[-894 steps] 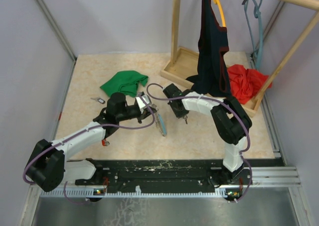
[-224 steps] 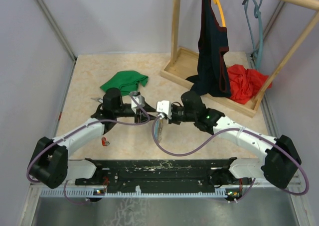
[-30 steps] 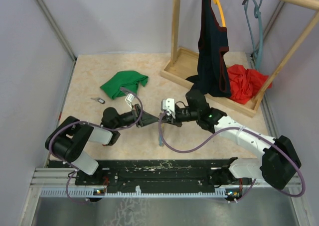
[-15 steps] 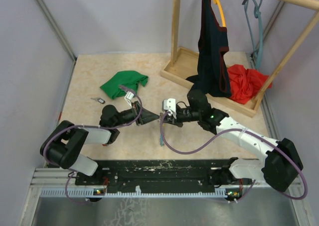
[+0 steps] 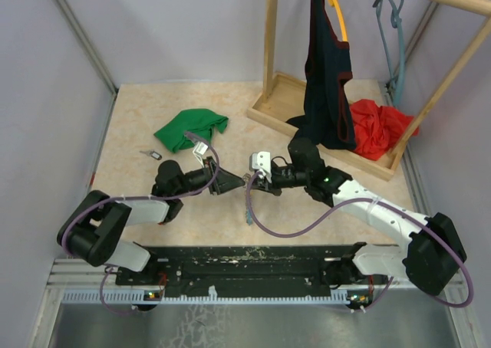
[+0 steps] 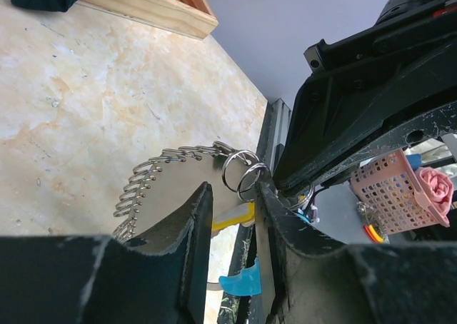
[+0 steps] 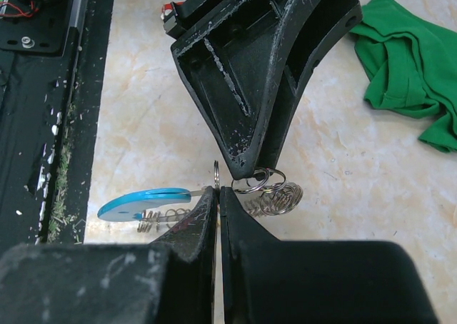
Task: Put the keys on the keyring
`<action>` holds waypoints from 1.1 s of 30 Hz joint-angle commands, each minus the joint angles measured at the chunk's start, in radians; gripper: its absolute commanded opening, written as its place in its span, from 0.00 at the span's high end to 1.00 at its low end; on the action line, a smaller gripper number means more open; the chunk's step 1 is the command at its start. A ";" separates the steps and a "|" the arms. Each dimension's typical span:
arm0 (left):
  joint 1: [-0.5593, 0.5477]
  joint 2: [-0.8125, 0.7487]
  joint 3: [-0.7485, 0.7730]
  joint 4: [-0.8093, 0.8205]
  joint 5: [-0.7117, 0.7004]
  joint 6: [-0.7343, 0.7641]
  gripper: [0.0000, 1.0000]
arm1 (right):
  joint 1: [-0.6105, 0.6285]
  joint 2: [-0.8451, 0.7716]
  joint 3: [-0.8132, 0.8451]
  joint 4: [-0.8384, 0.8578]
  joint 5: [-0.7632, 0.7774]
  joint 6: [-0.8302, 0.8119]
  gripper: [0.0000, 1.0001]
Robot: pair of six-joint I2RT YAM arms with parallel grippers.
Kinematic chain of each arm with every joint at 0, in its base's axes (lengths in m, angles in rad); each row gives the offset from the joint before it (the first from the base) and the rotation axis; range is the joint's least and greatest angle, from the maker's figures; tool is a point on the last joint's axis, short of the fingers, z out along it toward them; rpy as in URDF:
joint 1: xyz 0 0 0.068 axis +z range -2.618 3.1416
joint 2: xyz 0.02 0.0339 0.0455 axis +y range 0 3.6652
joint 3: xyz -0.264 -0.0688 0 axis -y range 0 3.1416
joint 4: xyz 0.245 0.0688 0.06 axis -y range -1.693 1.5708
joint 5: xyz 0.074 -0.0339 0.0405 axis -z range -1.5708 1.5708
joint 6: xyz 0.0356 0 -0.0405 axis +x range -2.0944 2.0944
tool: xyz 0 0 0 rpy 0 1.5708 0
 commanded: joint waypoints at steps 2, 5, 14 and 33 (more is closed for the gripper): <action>-0.004 0.017 -0.003 0.048 0.021 -0.012 0.64 | 0.002 -0.029 0.042 0.071 -0.033 0.000 1.00; -0.006 0.036 0.008 0.088 0.033 -0.037 0.65 | 0.002 -0.029 0.042 0.072 -0.035 0.000 1.00; -0.027 0.052 0.020 0.126 0.040 -0.063 0.77 | 0.002 -0.027 0.041 0.071 -0.035 -0.002 1.00; -0.029 -0.130 0.038 -0.164 -0.075 0.178 1.00 | 0.017 -0.050 0.020 0.024 -0.030 0.028 0.97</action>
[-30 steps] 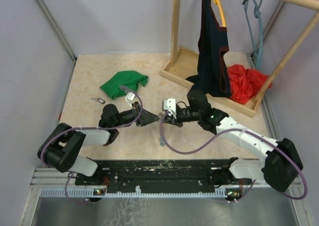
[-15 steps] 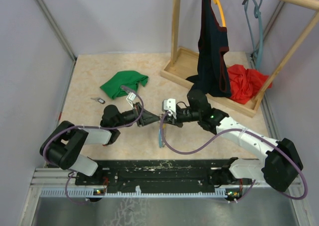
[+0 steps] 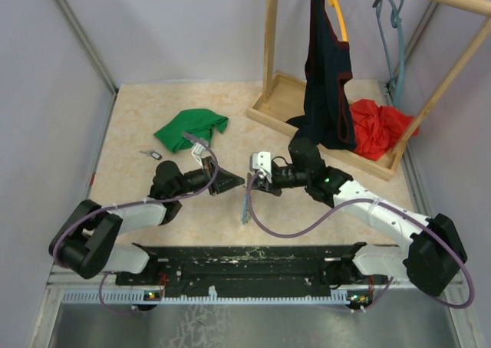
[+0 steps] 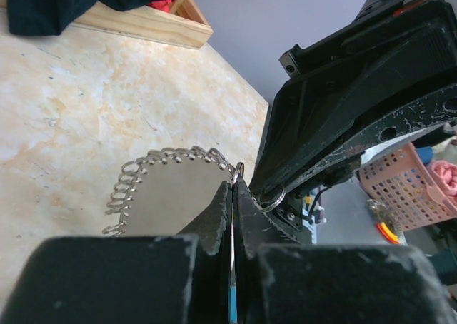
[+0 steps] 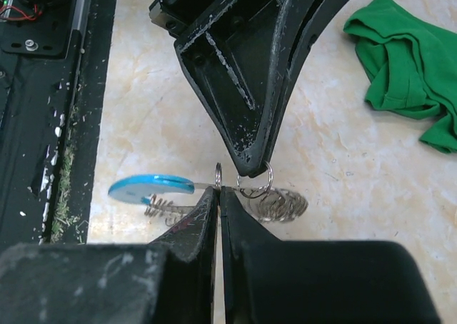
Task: Put the keys on the keyring
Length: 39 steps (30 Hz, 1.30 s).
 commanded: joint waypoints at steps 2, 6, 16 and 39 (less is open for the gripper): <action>-0.004 -0.086 0.051 -0.179 -0.081 0.208 1.00 | 0.027 -0.049 0.018 0.003 -0.028 0.032 0.92; -0.006 -0.115 0.060 -0.205 -0.101 0.306 1.00 | 0.030 -0.076 0.010 -0.031 -0.033 0.057 0.84; -0.006 -0.163 0.074 -0.221 -0.056 0.514 1.00 | 0.021 -0.112 0.027 -0.026 0.126 0.154 0.78; -0.005 -0.154 0.040 -0.024 0.135 0.687 1.00 | -0.111 0.038 0.030 0.269 -0.185 0.201 0.79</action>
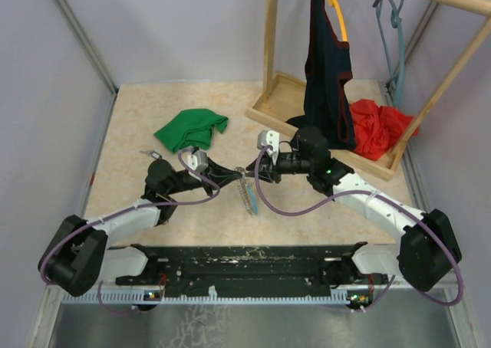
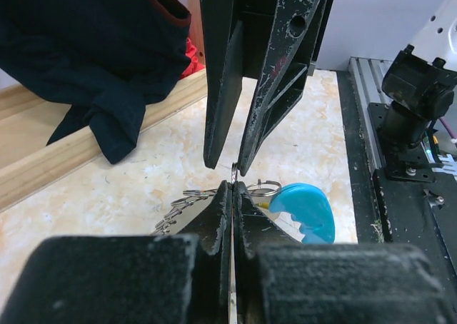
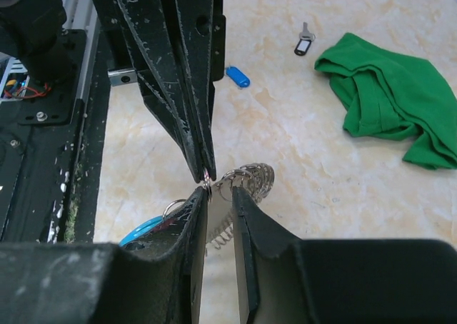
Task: Put the keys on the keyring
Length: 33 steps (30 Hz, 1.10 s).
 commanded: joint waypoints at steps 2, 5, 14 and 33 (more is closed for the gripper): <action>-0.001 0.007 0.004 0.093 0.041 0.011 1.00 | -0.013 -0.010 -0.003 0.082 -0.101 -0.021 0.80; -0.001 0.009 0.003 0.101 0.043 0.006 1.00 | -0.014 -0.006 -0.007 0.072 -0.107 -0.029 0.82; 0.000 0.010 -0.007 0.130 0.043 -0.012 1.00 | -0.014 0.008 -0.004 0.052 -0.123 -0.040 0.93; 0.000 -0.012 -0.015 -0.098 -0.045 0.138 0.57 | 0.107 0.176 0.423 -0.691 0.286 -0.204 1.00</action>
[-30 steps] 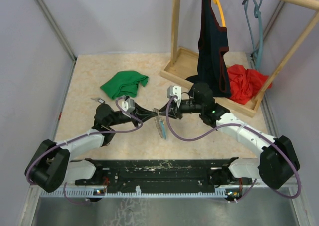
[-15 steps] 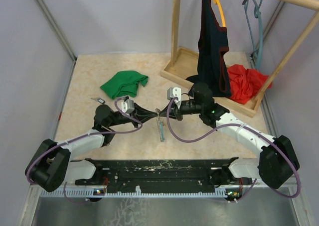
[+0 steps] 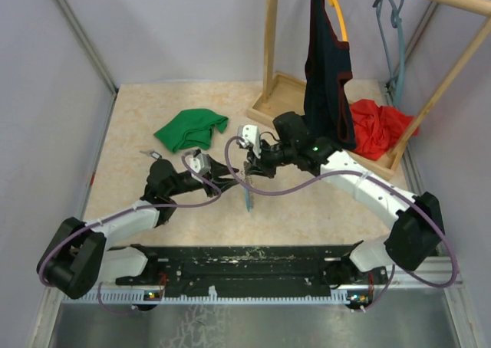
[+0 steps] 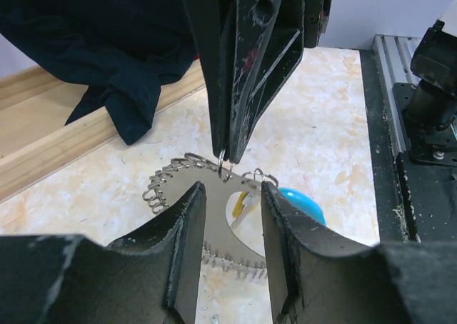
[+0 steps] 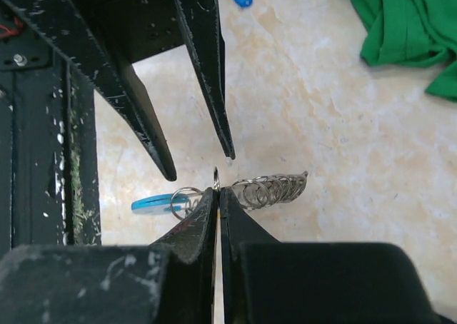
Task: Put the keys on the keyring
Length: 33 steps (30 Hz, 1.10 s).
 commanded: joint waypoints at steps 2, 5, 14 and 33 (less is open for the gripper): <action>0.000 0.014 -0.001 -0.024 -0.002 0.051 0.57 | 0.072 0.077 0.163 -0.232 0.209 -0.053 1.00; 0.000 0.020 -0.005 -0.038 0.004 0.072 0.57 | 0.084 0.114 0.221 -0.294 0.245 -0.051 1.00; 0.000 0.110 -0.048 0.099 0.025 0.029 0.57 | 0.125 0.209 0.343 -0.422 0.317 -0.052 1.00; 0.000 0.144 -0.008 0.156 0.076 0.008 0.65 | 0.190 0.229 0.361 -0.416 0.335 -0.090 1.00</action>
